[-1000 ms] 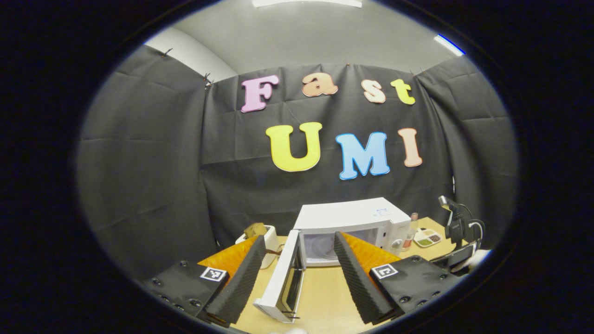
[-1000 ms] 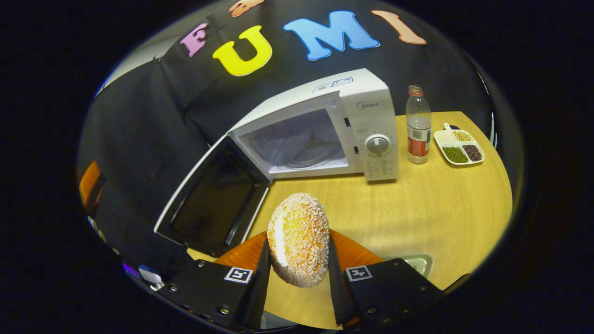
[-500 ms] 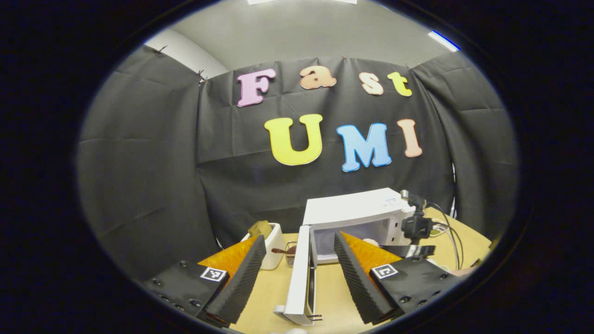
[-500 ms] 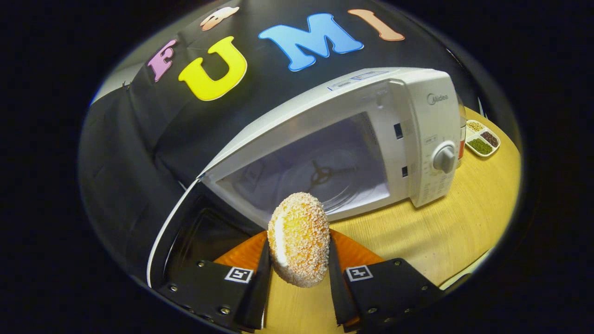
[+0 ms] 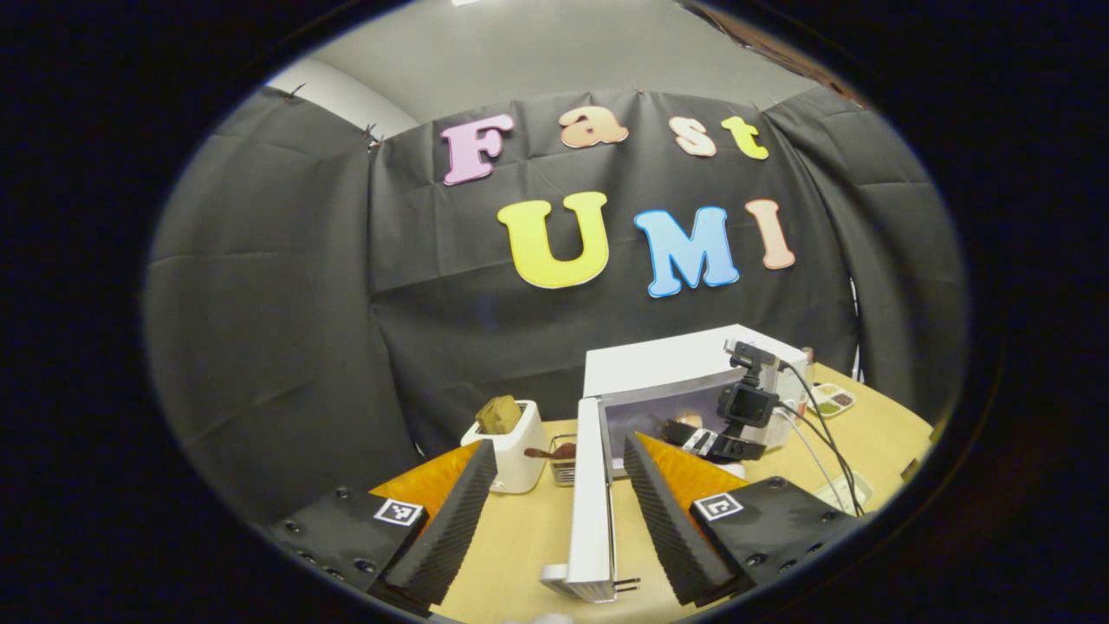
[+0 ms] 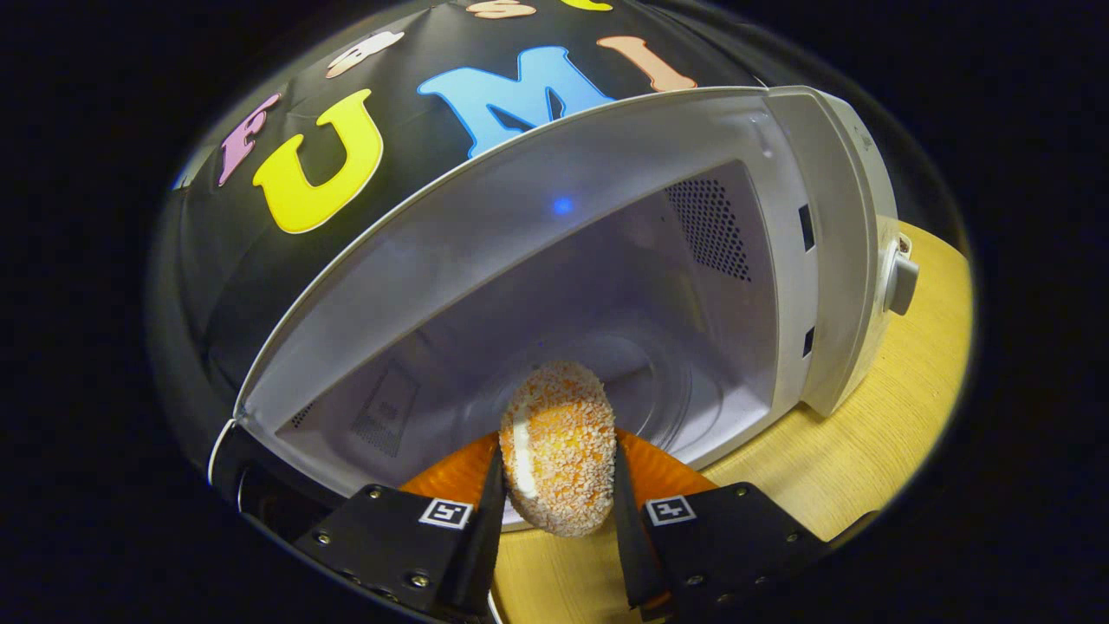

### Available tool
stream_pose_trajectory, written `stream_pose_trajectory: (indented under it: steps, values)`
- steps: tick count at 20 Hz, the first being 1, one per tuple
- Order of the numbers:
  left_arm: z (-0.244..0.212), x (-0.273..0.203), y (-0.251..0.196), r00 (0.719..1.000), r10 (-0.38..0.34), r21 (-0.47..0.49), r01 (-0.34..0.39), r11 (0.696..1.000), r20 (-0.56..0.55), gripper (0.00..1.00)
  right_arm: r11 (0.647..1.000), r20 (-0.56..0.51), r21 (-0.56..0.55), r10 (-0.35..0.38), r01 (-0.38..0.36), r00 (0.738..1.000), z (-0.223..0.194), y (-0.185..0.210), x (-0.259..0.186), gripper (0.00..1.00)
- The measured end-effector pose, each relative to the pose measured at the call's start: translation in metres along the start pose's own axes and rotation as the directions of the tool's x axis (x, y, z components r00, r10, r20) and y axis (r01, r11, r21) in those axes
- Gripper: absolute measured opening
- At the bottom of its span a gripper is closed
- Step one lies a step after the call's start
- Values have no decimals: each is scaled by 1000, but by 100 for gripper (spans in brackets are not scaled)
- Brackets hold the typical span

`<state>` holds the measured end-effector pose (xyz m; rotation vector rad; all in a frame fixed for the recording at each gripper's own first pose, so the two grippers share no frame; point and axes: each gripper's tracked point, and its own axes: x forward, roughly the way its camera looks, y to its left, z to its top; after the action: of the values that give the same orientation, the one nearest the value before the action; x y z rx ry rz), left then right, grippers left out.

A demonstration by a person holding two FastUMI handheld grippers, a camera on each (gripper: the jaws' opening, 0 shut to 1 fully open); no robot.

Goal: Open the microwave oven with the left hand, put the food in, and close the microwave oven.

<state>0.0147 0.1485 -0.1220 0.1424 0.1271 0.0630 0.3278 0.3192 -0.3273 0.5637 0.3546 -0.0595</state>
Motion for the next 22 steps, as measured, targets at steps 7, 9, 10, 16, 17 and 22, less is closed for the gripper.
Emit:
stream_pose_trajectory:
  steps: [7, 9, 10, 16, 17, 22]
  values:
    - [-1, 12, 3, 1000, 8, 12, -8, 1000, -3, 100, 998, 49, -2, -61, 61, 997, -8, -4, 33, 59]
    - [-3, 13, 2, 1000, 6, 21, -6, 1000, -7, 100, 998, 37, -2, -61, 61, 997, -13, -6, 32, 72]
    - [-5, 11, -1, 1000, 2, 20, -1, 1000, -14, 100, 998, 34, -9, -55, 55, 998, -14, -7, 33, 78]
    - [7, 9, -3, 1000, -1, 7, 1, 1000, 7, 100, 995, 102, -95, -19, 28, 995, 20, -4, -9, 98]
    - [10, 8, -3, 1000, 0, 8, 0, 1000, 17, 100, 993, 124, -118, -7, 21, 992, 31, -4, -21, 98]
    - [25, 2, 14, 997, 21, 23, -23, 999, 77, 100, 975, 161, -220, 74, -37, 984, 94, -7, -103, 98]
